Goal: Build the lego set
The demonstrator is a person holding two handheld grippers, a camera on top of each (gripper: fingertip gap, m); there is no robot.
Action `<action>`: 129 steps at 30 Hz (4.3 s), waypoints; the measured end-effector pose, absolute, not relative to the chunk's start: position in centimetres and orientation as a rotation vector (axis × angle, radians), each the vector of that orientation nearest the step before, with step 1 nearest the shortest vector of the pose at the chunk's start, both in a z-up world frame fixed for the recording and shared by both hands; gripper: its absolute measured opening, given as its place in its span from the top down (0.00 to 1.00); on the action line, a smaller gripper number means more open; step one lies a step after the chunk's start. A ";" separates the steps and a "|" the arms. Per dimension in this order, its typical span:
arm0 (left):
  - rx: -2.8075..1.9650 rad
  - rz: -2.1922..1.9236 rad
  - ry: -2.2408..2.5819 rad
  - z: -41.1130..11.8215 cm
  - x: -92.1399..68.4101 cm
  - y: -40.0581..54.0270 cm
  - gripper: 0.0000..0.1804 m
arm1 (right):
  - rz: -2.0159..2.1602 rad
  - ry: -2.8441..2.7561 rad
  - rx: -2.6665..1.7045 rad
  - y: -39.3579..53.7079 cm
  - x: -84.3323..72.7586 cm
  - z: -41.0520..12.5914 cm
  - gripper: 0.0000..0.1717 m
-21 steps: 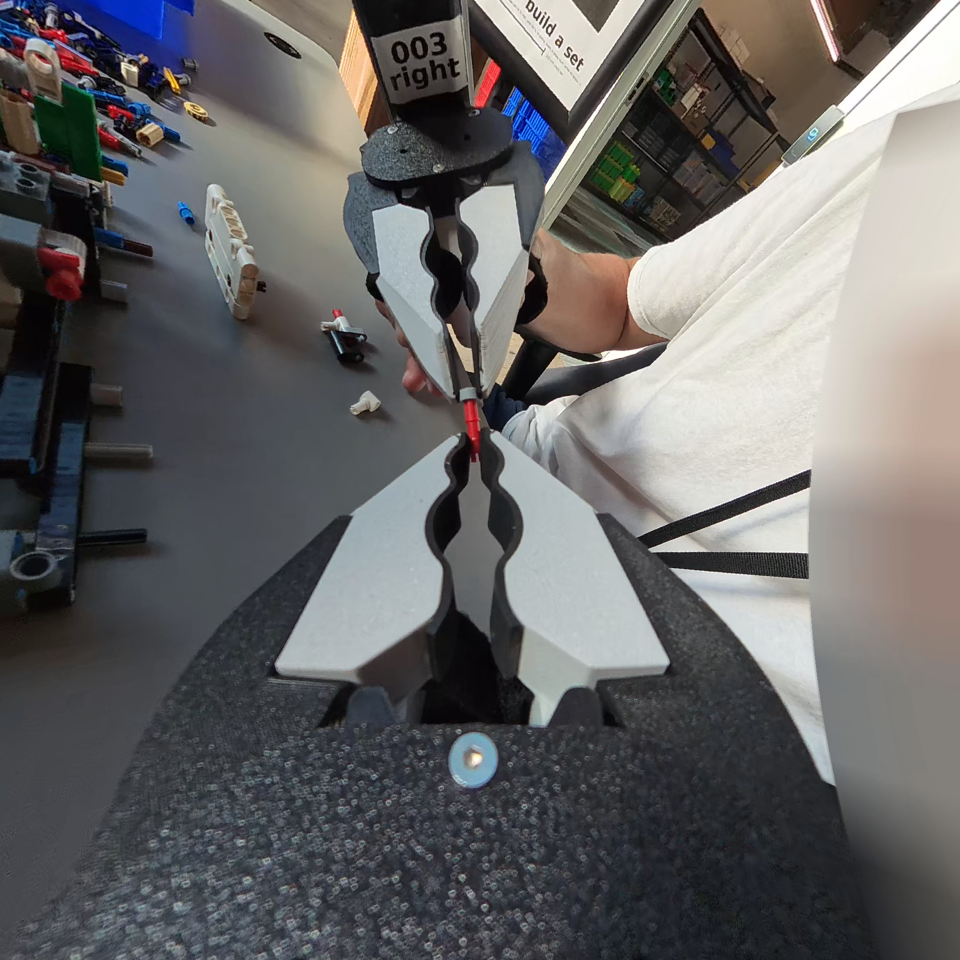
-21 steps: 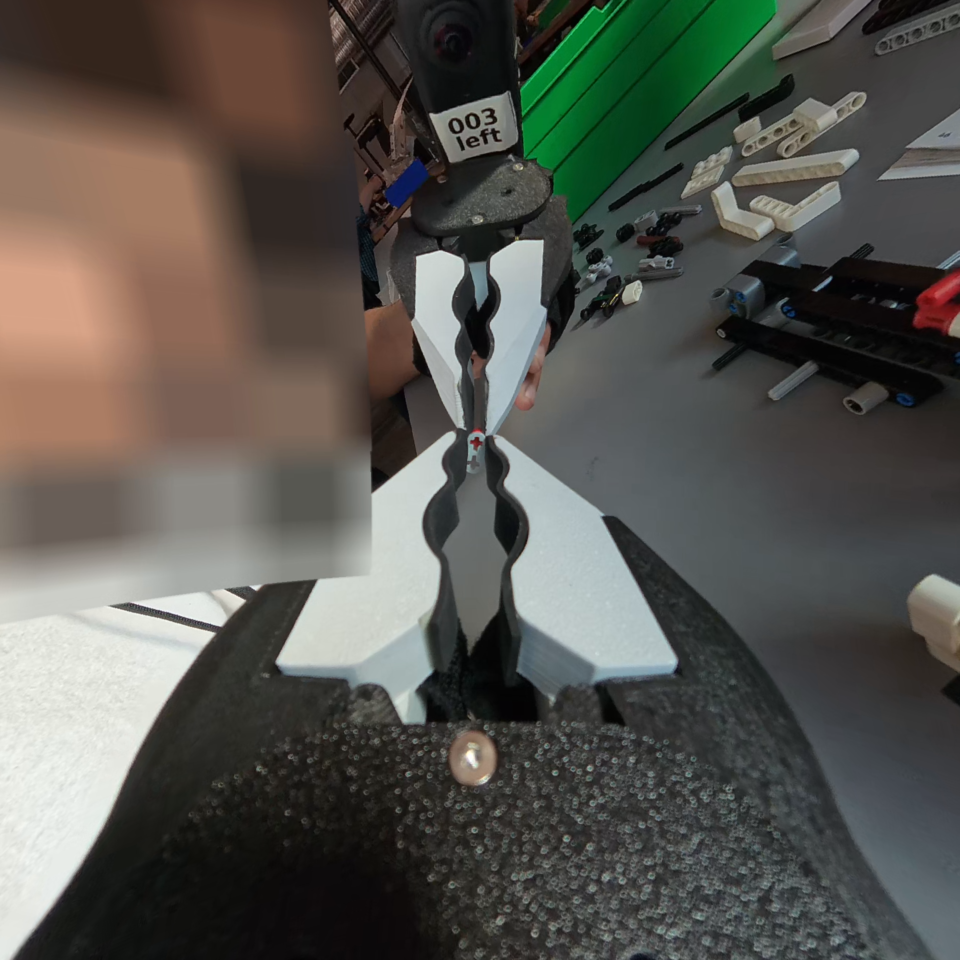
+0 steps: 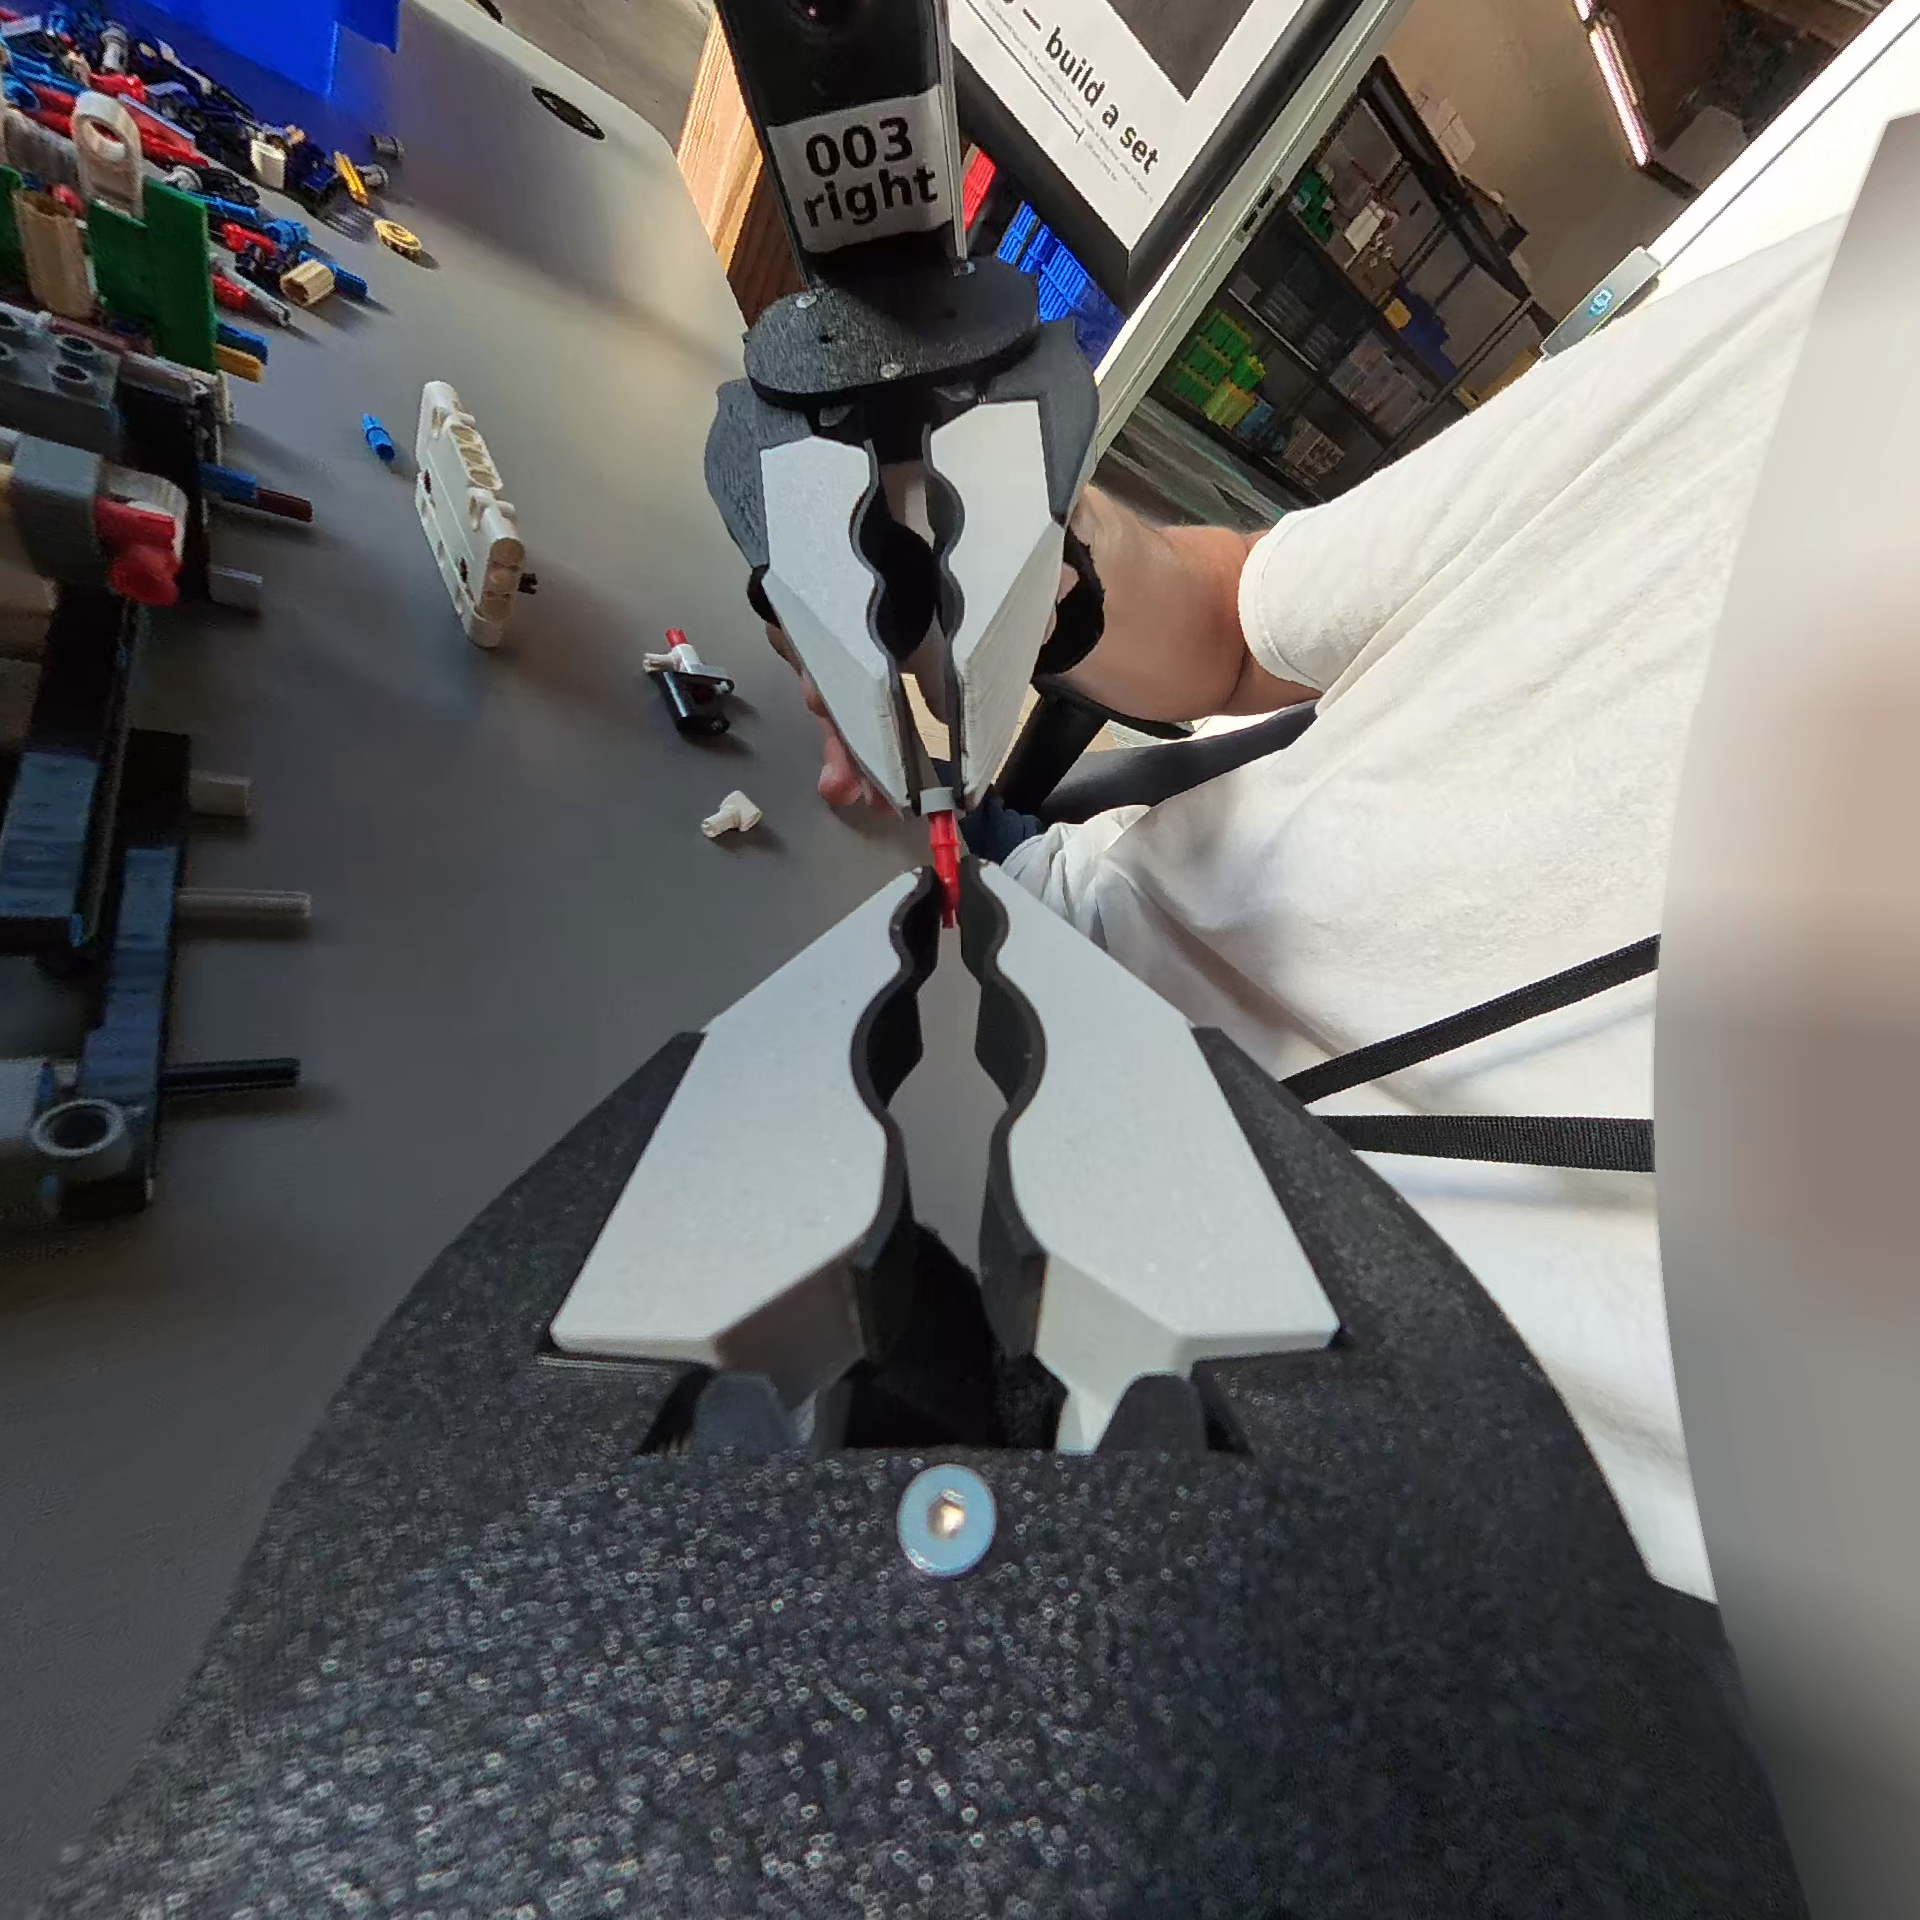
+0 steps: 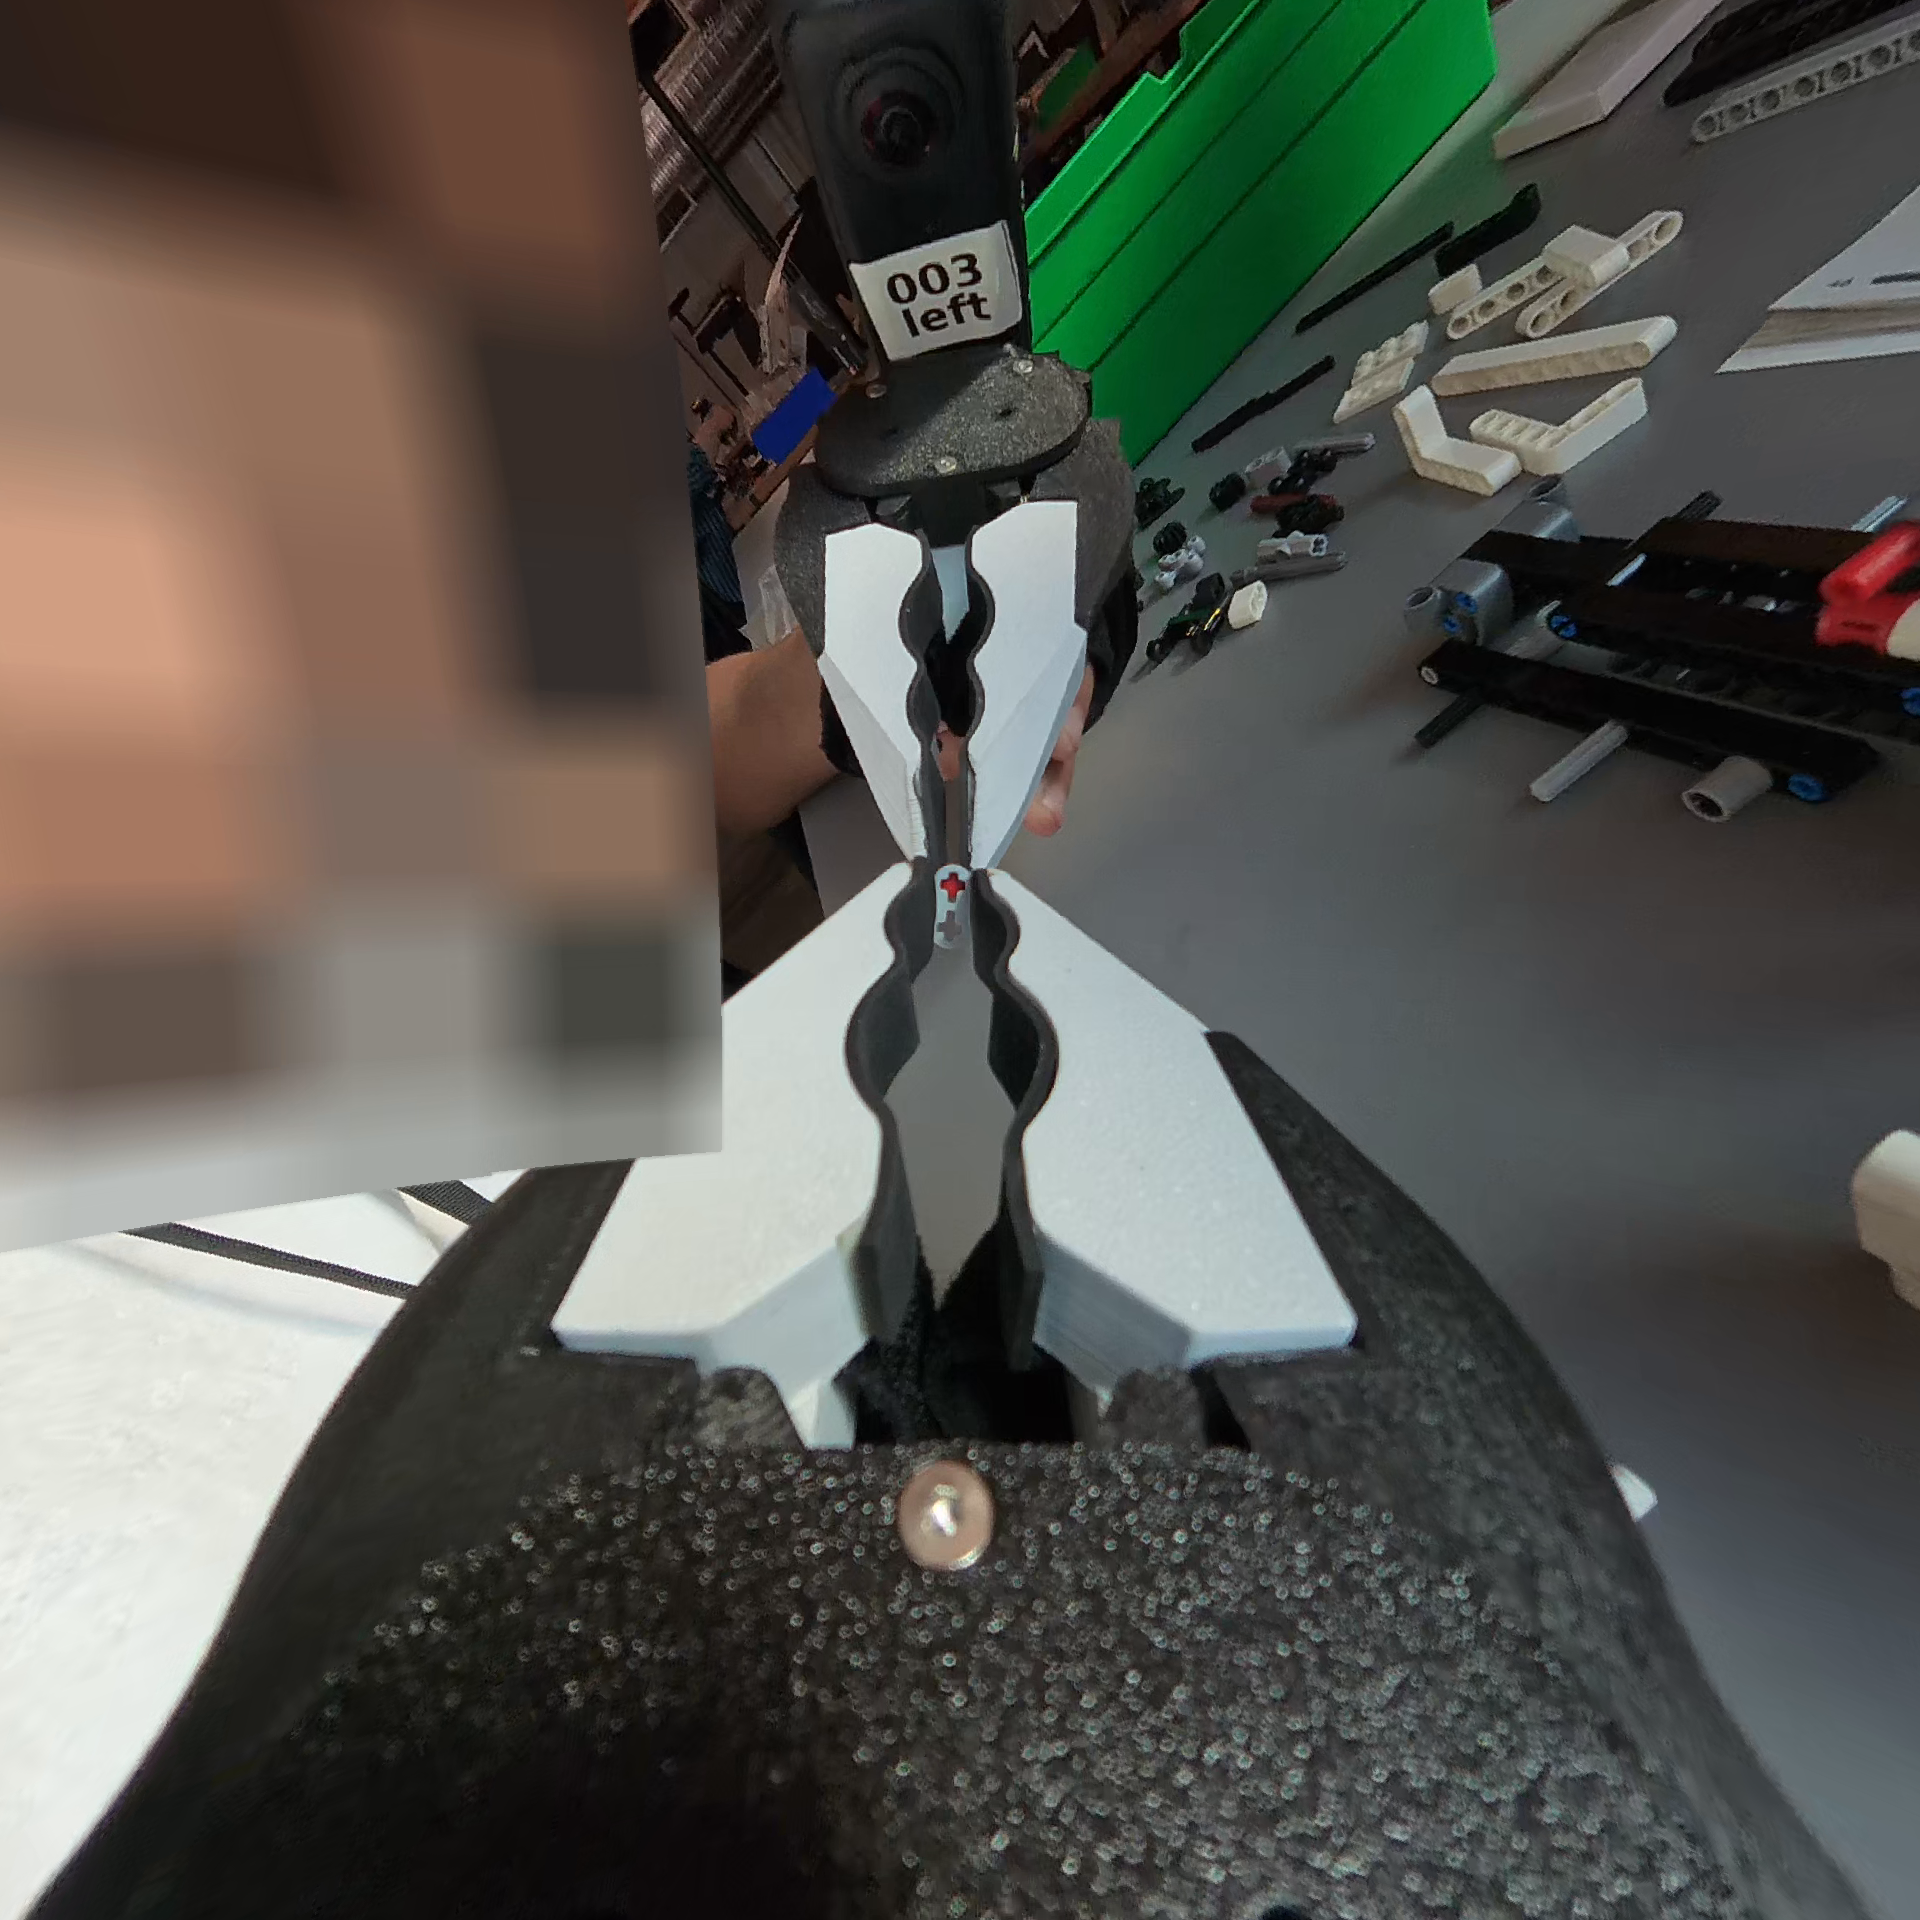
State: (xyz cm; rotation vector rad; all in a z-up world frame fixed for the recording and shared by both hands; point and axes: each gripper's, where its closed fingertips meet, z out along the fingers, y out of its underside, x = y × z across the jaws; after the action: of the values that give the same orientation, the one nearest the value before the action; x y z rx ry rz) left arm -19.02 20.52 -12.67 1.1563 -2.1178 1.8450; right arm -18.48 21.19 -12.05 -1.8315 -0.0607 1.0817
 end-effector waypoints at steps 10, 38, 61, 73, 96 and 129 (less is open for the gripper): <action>1.148 1.921 -2.158 -12.0 -18.7 20.4 1.00 | 1.111 -0.014 -1.761 21.5 -18.2 -11.2 0.97; 1.081 1.895 -2.402 -12.6 -18.9 20.2 1.00 | 1.093 -0.129 -1.798 20.8 -18.7 -11.5 0.92; 1.004 1.883 -2.515 -12.9 -19.2 19.6 1.00 | 0.919 -0.266 -1.895 20.3 -19.6 -13.2 0.97; 1.069 1.795 -2.529 -13.8 -19.1 20.6 0.99 | 0.849 -0.259 -1.926 19.5 -18.1 -13.5 0.93; 1.247 1.752 -2.330 -14.3 -17.9 21.7 0.99 | 0.222 -0.320 -2.222 16.2 -9.9 -18.1 0.81; 1.262 1.705 -2.304 -14.7 -18.0 21.5 0.99 | 0.072 -0.318 -2.249 16.2 -8.7 -18.8 0.87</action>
State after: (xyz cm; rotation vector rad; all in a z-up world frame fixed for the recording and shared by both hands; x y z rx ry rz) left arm -17.98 21.49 -14.75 1.2615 -2.3039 1.7045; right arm -8.73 16.19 -18.80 -2.2488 -0.3182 0.0722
